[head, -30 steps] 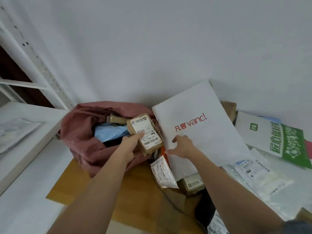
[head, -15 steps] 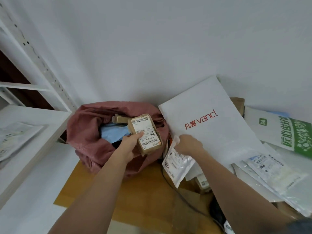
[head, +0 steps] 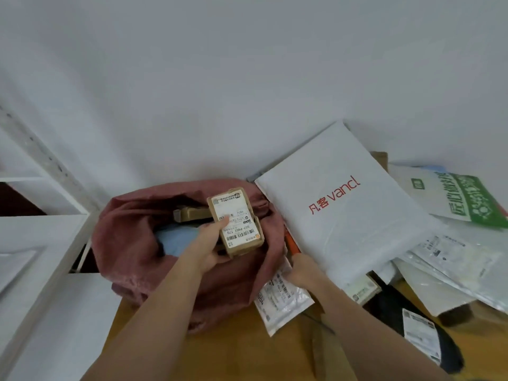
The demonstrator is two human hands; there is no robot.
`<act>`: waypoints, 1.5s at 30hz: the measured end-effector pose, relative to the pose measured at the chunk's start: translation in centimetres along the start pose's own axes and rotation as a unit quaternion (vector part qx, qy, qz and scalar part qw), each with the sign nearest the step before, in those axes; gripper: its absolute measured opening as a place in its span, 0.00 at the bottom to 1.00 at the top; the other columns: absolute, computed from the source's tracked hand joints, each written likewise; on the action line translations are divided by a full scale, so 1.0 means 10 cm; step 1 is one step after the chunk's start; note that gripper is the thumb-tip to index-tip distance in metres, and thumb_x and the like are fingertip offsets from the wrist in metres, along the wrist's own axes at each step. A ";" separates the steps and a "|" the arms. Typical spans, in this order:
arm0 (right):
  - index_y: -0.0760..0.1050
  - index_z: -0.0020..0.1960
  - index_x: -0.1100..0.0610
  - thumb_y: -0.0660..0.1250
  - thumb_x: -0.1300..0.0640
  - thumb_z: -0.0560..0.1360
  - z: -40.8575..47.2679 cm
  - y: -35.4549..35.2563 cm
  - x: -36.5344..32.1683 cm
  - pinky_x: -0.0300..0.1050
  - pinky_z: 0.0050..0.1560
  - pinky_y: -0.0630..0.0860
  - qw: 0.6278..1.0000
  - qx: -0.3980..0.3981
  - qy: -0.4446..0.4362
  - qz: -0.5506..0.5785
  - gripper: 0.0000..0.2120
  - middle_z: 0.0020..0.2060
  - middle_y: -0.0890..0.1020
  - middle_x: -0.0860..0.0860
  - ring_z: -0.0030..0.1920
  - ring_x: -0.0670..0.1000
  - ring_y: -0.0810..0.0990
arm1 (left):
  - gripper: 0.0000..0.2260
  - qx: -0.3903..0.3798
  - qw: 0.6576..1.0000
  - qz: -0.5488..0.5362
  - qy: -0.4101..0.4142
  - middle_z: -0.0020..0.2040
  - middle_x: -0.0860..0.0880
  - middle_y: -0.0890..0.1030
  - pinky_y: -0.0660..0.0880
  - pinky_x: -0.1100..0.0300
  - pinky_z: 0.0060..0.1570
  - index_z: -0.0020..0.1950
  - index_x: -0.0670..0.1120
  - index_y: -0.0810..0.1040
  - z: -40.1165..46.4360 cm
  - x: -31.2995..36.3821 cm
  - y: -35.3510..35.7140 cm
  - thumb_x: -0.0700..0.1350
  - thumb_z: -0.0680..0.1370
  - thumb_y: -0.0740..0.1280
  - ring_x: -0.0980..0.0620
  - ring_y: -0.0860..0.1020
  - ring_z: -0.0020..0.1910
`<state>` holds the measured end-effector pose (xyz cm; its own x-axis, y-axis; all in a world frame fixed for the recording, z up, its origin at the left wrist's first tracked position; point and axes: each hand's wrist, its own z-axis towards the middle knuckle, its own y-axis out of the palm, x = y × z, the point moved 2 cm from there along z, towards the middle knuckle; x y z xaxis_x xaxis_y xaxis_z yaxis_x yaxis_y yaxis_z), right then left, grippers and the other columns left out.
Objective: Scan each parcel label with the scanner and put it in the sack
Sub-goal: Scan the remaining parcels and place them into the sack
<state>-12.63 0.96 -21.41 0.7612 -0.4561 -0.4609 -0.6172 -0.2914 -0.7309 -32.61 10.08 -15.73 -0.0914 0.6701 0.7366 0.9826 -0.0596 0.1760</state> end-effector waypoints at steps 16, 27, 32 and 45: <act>0.77 0.41 0.60 0.62 0.62 0.74 0.15 0.62 -0.04 0.49 0.39 0.76 0.982 0.089 0.062 0.155 0.06 0.38 0.82 0.55 0.41 0.56 0.81 | 0.21 -0.138 0.985 -0.094 -0.049 0.66 0.47 0.77 0.72 0.25 0.46 0.71 0.57 0.64 0.17 -0.57 0.16 0.62 0.80 0.57 0.40 0.76 0.62; 0.81 0.44 0.55 0.56 0.74 0.69 0.09 -0.11 -0.30 0.31 0.32 0.75 0.919 0.106 -0.075 0.372 0.21 0.36 0.82 0.52 0.35 0.46 0.79 | 0.24 -0.101 0.971 -0.214 0.024 0.65 0.44 0.79 0.77 0.37 0.52 0.74 0.50 0.64 0.10 -0.37 0.28 0.60 0.82 0.53 0.40 0.78 0.62; 0.80 0.40 0.51 0.61 0.70 0.71 0.07 -0.09 -0.23 0.32 0.43 0.73 0.918 0.220 -0.042 0.328 0.16 0.38 0.81 0.44 0.42 0.42 0.78 | 0.16 0.000 0.944 -0.281 0.173 0.64 0.49 0.78 0.76 0.36 0.54 0.67 0.53 0.61 0.14 0.04 0.04 0.56 0.82 0.58 0.45 0.79 0.60; 0.68 0.70 0.58 0.61 0.65 0.76 0.35 0.83 -0.05 0.39 0.45 0.75 0.996 -0.005 0.032 0.083 0.22 0.56 0.75 0.56 0.51 0.53 0.78 | 0.17 0.065 0.949 -0.236 0.199 0.62 0.51 0.79 0.77 0.39 0.54 0.67 0.55 0.61 0.40 0.09 -0.31 0.57 0.81 0.60 0.48 0.80 0.59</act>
<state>-17.42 1.72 -29.03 0.6351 -0.5511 -0.5412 -0.7353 -0.2165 -0.6423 -35.10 13.78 -18.22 -0.5546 0.2663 0.7884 0.8265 0.2863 0.4847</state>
